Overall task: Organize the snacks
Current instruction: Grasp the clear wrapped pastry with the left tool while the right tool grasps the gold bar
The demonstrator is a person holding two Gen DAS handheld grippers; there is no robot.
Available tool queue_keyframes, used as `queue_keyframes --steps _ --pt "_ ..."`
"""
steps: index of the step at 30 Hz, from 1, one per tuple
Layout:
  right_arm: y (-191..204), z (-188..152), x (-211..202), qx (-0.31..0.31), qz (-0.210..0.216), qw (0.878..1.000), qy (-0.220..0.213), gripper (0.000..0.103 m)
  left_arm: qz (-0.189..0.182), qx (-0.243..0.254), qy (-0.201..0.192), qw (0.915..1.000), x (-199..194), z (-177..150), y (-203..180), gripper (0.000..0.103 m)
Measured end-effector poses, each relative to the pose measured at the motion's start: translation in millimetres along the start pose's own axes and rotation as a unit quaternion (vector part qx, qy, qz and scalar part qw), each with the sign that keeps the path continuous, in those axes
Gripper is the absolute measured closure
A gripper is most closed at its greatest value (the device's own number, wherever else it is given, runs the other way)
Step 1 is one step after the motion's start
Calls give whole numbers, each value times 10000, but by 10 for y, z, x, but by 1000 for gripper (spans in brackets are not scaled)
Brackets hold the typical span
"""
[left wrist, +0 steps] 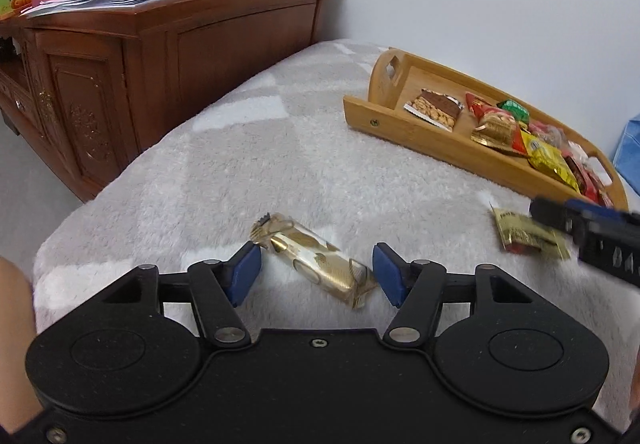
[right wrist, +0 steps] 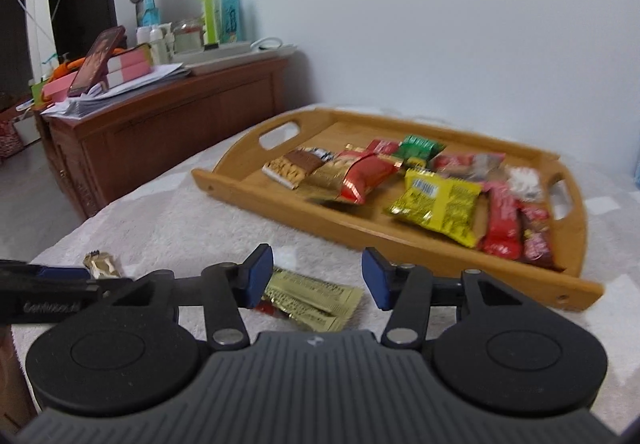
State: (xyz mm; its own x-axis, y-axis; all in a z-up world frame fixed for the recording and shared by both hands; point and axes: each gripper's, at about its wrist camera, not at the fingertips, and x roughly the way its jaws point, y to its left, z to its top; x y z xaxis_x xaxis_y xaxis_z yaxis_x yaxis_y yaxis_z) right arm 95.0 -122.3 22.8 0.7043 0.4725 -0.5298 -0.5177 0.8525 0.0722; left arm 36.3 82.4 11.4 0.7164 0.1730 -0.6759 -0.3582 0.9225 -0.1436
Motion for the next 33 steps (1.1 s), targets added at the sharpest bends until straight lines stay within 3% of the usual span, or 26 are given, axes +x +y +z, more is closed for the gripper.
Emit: queue_keyframes --steps 3,8,13,19,24,27,30,33 --pt "7 -14 20 -111 174 9997 133 32 -81 234 -31 9997 76 68 -40 55" --pt "43 -1 34 -291 147 9993 200 29 -524 623 -70 9967 181 149 -127 60" --pt "95 -35 119 -510 33 9981 352 29 -688 1065 -159 9918 219 120 -283 70" --pt "174 -57 168 -711 -46 9966 416 29 -762 1222 -176 9894 210 103 -338 75" --pt "217 -77 153 -649 -384 9964 379 44 -892 1229 -129 9883 200 112 -378 77" --pt "196 -89 143 -489 -738 9954 356 46 -959 1263 -117 9873 198 110 -436 78" --pt "92 -96 114 -1 -1130 9929 382 52 -1073 1288 -94 9858 201 112 -516 78" --pt "-76 -132 22 725 -1541 9846 391 52 -1211 1304 -71 9840 209 116 -614 78"
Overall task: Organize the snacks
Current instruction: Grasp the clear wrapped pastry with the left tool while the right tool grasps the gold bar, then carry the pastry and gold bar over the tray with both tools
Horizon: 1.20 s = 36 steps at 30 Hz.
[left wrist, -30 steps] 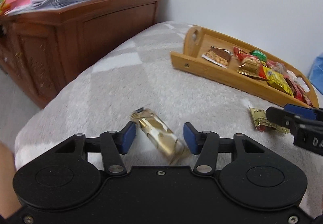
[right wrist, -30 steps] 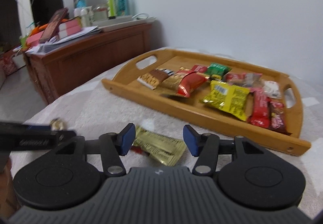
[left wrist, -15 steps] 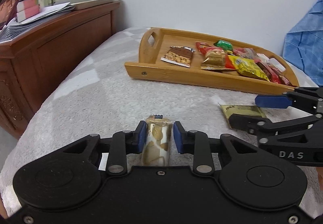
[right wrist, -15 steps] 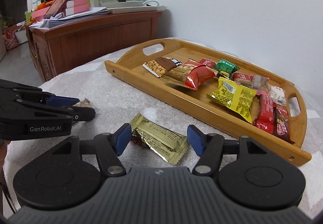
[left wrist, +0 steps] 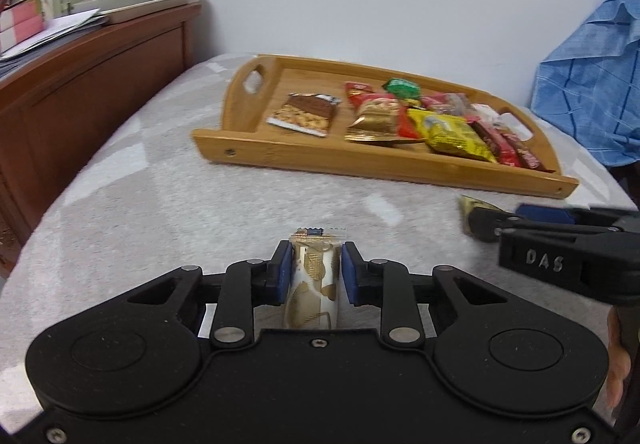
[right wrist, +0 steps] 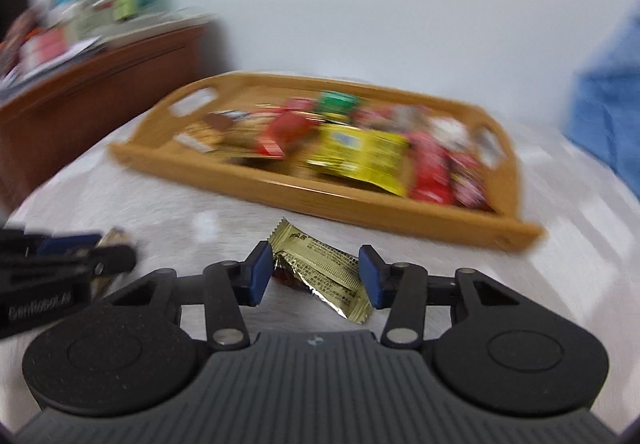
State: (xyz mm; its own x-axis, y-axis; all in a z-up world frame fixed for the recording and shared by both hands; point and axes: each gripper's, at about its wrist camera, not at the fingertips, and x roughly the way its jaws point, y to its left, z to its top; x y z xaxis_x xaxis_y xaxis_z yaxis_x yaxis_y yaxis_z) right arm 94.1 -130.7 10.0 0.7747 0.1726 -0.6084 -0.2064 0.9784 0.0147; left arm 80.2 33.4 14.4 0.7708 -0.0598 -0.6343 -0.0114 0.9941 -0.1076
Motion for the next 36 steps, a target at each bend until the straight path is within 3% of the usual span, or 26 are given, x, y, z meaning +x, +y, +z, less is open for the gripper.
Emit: queue_keyframes --steps 4,7,10,15,21,26,28,32,35,36 --pt "-238 -72 -118 781 -603 9951 49 52 -201 77 12 9998 54 41 -152 78" --pt "-356 -138 -219 1037 -881 9907 72 51 -323 159 0 9994 57 58 -260 78" --pt "-421 -200 -300 1143 -718 9908 74 42 -365 240 -25 9990 32 46 -322 77" --pt "-463 -269 -407 1165 -458 9921 30 33 -242 409 -107 9988 -49 15 -315 59" --pt "-384 -126 -454 -11 -171 9997 177 21 -251 645 -59 9976 -121 -13 -283 51" --pt "-385 -29 -372 -1157 -110 9923 428 21 -274 679 63 9973 -69 -23 -323 54" --pt "-420 -34 -337 -1353 39 9892 557 24 -306 727 119 9968 -48 -35 -361 54" --pt "-475 -50 -256 -1161 203 9899 789 36 -252 892 154 9956 -15 -58 -432 60" --pt "-439 -55 -242 -1134 322 9897 813 66 -282 886 173 9955 -8 -39 -442 77" --pt "-425 -55 -243 -1100 354 9899 819 66 -265 886 164 9956 -12 -27 -444 82"
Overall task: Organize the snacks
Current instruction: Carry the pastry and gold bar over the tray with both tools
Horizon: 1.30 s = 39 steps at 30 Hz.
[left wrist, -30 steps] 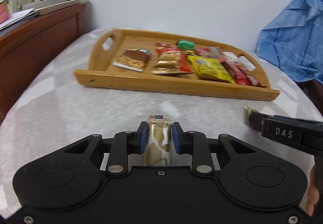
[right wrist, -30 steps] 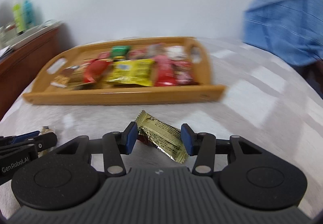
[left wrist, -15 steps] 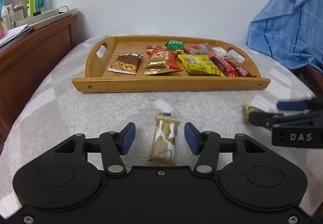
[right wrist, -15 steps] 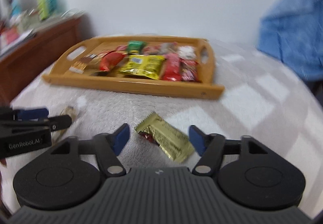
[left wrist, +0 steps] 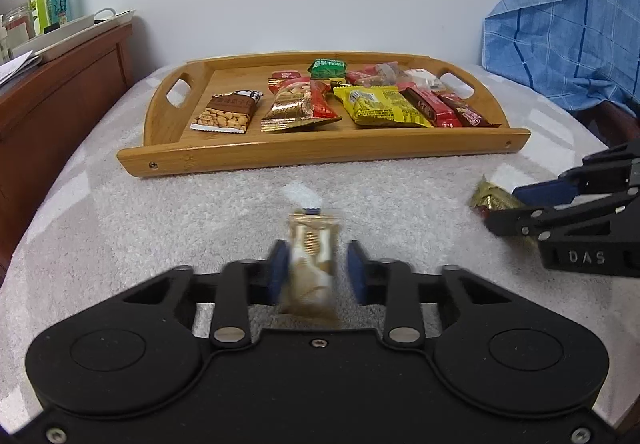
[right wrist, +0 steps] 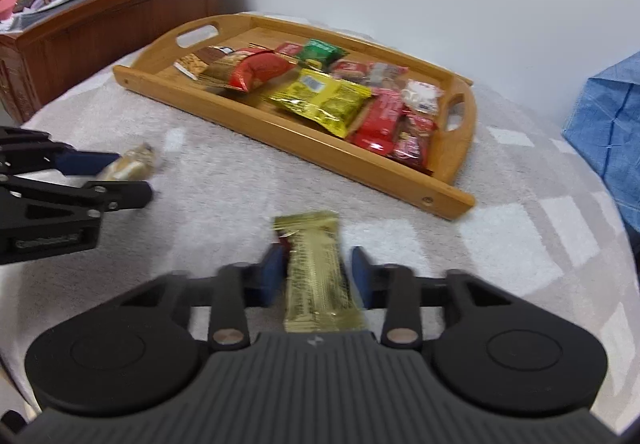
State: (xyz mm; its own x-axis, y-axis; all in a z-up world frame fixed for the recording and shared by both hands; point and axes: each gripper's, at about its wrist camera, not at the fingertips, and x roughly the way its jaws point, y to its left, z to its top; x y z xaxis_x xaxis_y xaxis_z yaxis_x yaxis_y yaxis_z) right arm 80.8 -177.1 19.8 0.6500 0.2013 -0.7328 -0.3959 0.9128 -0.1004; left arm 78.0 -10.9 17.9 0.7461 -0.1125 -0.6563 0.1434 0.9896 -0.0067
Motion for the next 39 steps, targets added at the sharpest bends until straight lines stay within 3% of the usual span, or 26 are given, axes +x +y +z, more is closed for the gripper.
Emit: queue_keyframes --steps 5,10,23,31,39 --pt "20 7 -79 353 140 9989 -261 70 -14 -149 -80 9999 -40 61 35 82" --pt "-132 72 -225 1138 267 9904 -736 70 10 -263 -285 9992 -122 221 83 82" --pt "-644 723 -154 2306 415 9610 -1466 70 131 -537 -680 9962 58 1074 353 82" --pt "-752 1145 128 2419 616 9586 -1370 70 116 -623 -690 9956 398 1512 646 82" --pt "-693 1638 624 2592 791 9585 -890 70 -101 -850 -417 9955 893 1825 970 82"
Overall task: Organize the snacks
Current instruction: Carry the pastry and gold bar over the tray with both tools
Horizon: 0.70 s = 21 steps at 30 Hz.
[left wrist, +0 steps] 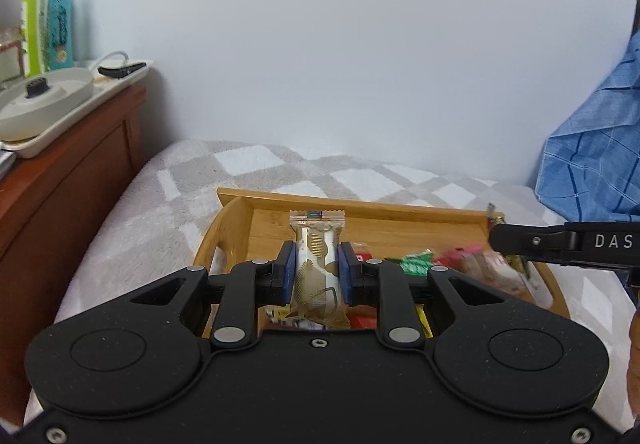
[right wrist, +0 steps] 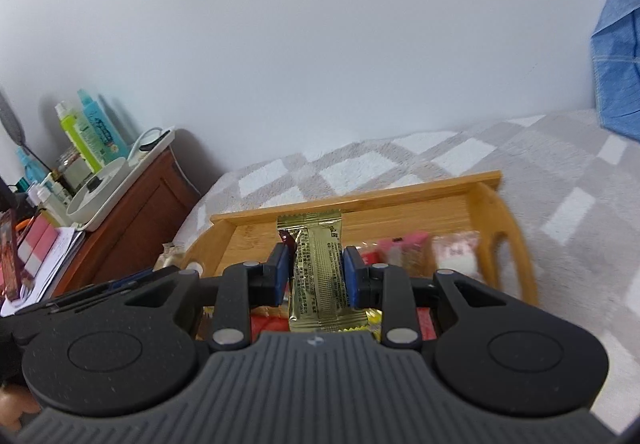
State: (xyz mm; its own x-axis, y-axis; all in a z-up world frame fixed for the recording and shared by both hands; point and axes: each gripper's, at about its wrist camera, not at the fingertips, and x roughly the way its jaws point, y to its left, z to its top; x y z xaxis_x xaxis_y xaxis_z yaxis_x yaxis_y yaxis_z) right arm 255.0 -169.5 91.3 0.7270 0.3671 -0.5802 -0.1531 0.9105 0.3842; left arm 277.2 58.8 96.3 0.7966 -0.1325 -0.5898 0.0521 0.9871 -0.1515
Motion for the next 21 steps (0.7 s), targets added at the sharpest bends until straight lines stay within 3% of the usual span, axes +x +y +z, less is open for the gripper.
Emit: queue_keyframes --steps 14,21 --pt "369 60 960 846 348 9934 687 69 70 -112 461 9988 698 45 300 82" --pt "485 -2 1188 751 249 9932 848 69 96 -89 522 9986 822 -35 376 82"
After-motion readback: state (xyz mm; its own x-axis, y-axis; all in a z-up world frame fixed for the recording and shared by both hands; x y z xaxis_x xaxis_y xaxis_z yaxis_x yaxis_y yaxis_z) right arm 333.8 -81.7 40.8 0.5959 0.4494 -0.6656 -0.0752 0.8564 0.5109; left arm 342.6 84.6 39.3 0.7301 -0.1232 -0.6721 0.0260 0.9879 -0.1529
